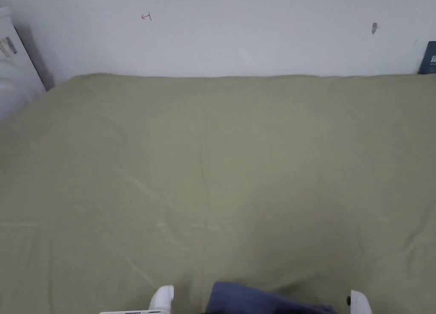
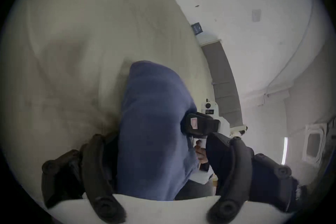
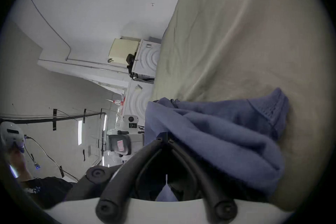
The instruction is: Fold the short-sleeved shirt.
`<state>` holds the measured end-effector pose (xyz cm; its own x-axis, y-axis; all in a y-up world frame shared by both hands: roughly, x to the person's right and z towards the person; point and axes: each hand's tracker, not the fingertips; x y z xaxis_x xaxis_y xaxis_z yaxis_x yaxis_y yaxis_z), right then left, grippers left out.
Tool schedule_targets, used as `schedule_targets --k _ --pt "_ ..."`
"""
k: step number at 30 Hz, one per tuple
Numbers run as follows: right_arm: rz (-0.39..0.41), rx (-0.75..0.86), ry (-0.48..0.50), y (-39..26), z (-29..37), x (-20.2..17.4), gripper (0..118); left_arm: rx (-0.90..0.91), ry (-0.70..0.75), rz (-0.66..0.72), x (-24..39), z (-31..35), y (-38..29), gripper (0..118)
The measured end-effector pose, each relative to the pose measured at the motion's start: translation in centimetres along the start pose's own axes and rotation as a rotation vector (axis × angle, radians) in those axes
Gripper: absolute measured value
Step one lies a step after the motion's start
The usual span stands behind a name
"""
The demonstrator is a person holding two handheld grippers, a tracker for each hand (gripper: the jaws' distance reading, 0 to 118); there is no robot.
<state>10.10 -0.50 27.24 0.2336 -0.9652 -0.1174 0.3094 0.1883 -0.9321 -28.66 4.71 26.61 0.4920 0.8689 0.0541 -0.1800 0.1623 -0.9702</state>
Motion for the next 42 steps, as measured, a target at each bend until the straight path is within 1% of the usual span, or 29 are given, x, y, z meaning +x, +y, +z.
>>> schedule_targets --k 1,2,3,4,5,6,8,11,15,17,20,22,23,25,26,27,28,29,31,33,34,35,36,37,38,39,40,41,42 --pt "0.003 -0.002 -0.003 0.0 0.0 0.0 0 -0.004 0.051 0.007 0.1 -0.2 0.0 72" --pt "0.005 -0.002 -0.004 0.0 0.0 -0.1 0 -0.010 0.096 -0.030 0.3 -0.1 0.0 36" --pt "0.006 0.000 -0.004 0.0 0.0 -0.1 0 -0.036 0.158 -0.074 0.4 -0.2 0.1 24" --pt "0.006 -0.002 -0.011 0.0 0.1 -0.1 0 -0.050 0.133 -0.061 0.0 -0.3 0.0 23" --pt "0.019 -0.006 -0.019 0.0 0.1 -0.2 0 -0.036 0.076 -0.003 -0.4 -0.1 -0.1 23" --pt "0.025 -0.004 -0.021 -0.1 0.1 -0.3 0 -0.025 0.077 -0.003 -0.5 0.1 0.0 23" --pt "0.040 -0.005 -0.041 -0.1 0.2 -0.6 0 -0.013 0.097 -0.052 -0.3 -0.1 -0.4 23" --pt "0.081 0.002 -0.064 -0.2 0.6 -1.0 0 -0.017 0.099 -0.073 0.0 0.5 0.2 23" --pt "0.098 0.011 -0.078 -0.3 1.4 -2.0 0 -0.007 0.104 -0.154 0.7 3.0 1.6 23" --pt "0.157 0.008 -0.121 -0.3 1.7 -2.6 0 0.005 0.134 -0.141 0.0 5.9 3.0 23" --pt "0.156 0.017 -0.116 -0.2 2.2 -3.2 0 0.060 0.233 -0.146 -1.3 12.2 5.4 23" --pt "0.169 0.026 -0.114 -0.1 2.5 -3.7 0 0.074 0.274 -0.182 -2.3 17.2 7.2 23" --pt "0.183 0.021 -0.115 -0.1 2.5 -3.9 0 0.088 0.330 -0.188 -2.2 19.4 8.0 23" --pt "0.234 -0.011 -0.165 -0.1 2.3 -4.2 0 0.095 0.447 -0.189 -3.3 24.3 10.0 23" --pt "0.243 -0.026 -0.192 -0.2 2.0 -4.2 0 0.117 0.479 -0.176 -3.9 26.9 10.9 23" --pt "0.235 -0.039 -0.218 -0.3 1.8 -4.2 0 0.119 0.473 -0.160 -4.5 29.1 11.7 23" --pt "0.223 -0.037 -0.237 -0.4 1.6 -4.2 0 0.158 0.520 -0.145 -5.0 31.1 12.4 23" --pt "0.214 -0.039 -0.231 -0.6 1.3 -4.1 0 0.153 0.517 -0.136 -5.9 32.8 13.0 23" --pt "0.209 -0.044 -0.233 -1.2 1.0 -4.1 0 0.165 0.640 -0.092 -7.4 35.2 14.2 23" --pt "0.200 -0.061 -0.240 -1.9 0.8 -4.4 0 0.125 0.749 -0.092 -9.2 37.2 15.1 24" --pt "0.203 -0.070 -0.248 -2.3 0.7 -4.6 0 0.128 0.816 -0.092 -10.1 37.6 15.3 28" --pt "0.208 -0.079 -0.261 -2.5 0.7 -4.8 0 0.114 0.848 -0.075 -10.8 37.6 15.3 47" --pt "0.209 -0.085 -0.274 -2.9 0.9 -5.1 0 0.112 0.889 -0.056 -11.9 37.3 15.2 85" --pt "0.210 -0.089 -0.288 -3.1 1.0 -5.3 0 0.100 0.947 -0.054 -12.5 37.0 15.0 105" --pt "0.208 -0.087 -0.303 -3.3 1.2 -5.5 0 0.080 1.033 -0.052 -13.3 36.5 14.7 108" --pt "0.207 -0.085 -0.309 -3.5 1.4 -5.9 0 0.080 1.075 -0.032 -13.2 37.0 14.3 108" --pt "0.211 -0.078 -0.320 -3.6 1.9 -6.4 0 0.116 1.033 -0.026 -13.1 37.6 14.0 108" --pt "0.221 -0.061 -0.333 -3.8 2.3 -7.0 0 0.166 1.049 -0.002 -12.0 38.1 13.6 107" --pt "0.225 -0.053 -0.321 -3.9 2.9 -7.6 0 0.219 1.060 -0.024 -10.8 38.8 12.9 107"
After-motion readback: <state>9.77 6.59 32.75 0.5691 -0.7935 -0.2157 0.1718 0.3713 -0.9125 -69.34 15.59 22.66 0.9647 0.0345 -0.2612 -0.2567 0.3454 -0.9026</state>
